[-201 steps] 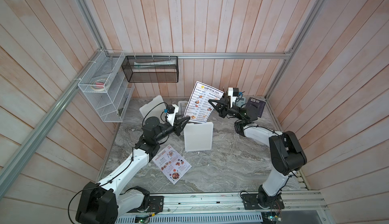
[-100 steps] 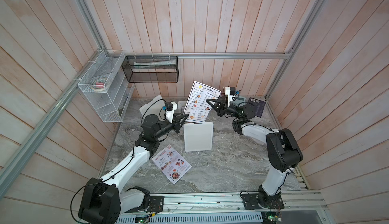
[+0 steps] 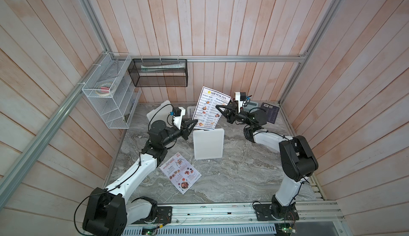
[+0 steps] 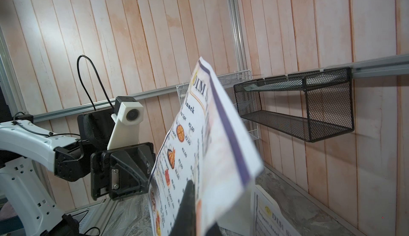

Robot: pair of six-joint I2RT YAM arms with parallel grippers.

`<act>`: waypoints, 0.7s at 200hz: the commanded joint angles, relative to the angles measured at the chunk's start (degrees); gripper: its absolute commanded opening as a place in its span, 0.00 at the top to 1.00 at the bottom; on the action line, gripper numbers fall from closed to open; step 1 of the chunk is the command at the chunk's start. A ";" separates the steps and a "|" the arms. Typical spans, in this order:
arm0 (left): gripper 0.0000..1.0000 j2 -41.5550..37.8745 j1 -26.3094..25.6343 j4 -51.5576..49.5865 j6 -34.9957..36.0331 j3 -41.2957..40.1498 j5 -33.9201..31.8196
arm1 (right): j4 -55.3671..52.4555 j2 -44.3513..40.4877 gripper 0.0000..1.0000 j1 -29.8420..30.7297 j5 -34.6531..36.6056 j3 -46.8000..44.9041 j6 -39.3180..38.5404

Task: Insert the menus into the narrow rack
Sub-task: Insert the menu into the narrow rack.

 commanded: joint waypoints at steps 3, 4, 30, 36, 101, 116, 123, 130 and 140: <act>0.78 0.64 0.30 0.98 -0.52 1.02 0.45 | -0.69 -2.09 1.00 0.39 1.23 -0.86 -1.42; 0.78 0.64 0.32 0.96 -0.48 1.02 0.45 | -0.75 -2.10 1.00 0.38 1.25 -0.93 -1.47; 0.78 0.88 0.39 0.95 -0.53 1.02 0.45 | -2.03 -3.00 1.00 0.57 2.20 -1.78 -2.45; 0.78 0.89 0.35 1.01 -0.61 1.02 0.54 | -2.32 -3.24 1.00 0.59 2.29 -2.01 -2.60; 0.78 1.32 0.37 1.15 -0.72 1.02 0.63 | -4.50 -5.18 1.00 1.06 2.96 -3.97 -4.94; 0.78 1.34 0.38 1.20 -0.75 0.93 0.63 | -4.35 -5.33 1.00 1.08 3.15 -4.70 -5.29; 0.79 1.43 0.35 1.20 -0.75 0.93 0.64 | -4.36 -5.43 1.00 1.07 3.27 -5.02 -5.42; 0.79 1.48 0.39 1.25 -0.75 0.93 0.63 | -4.32 -5.41 1.00 1.08 3.37 -5.28 -5.55; 0.78 1.53 0.42 1.36 -0.81 0.95 0.66 | -4.32 -5.41 1.00 1.08 3.45 -5.49 -5.64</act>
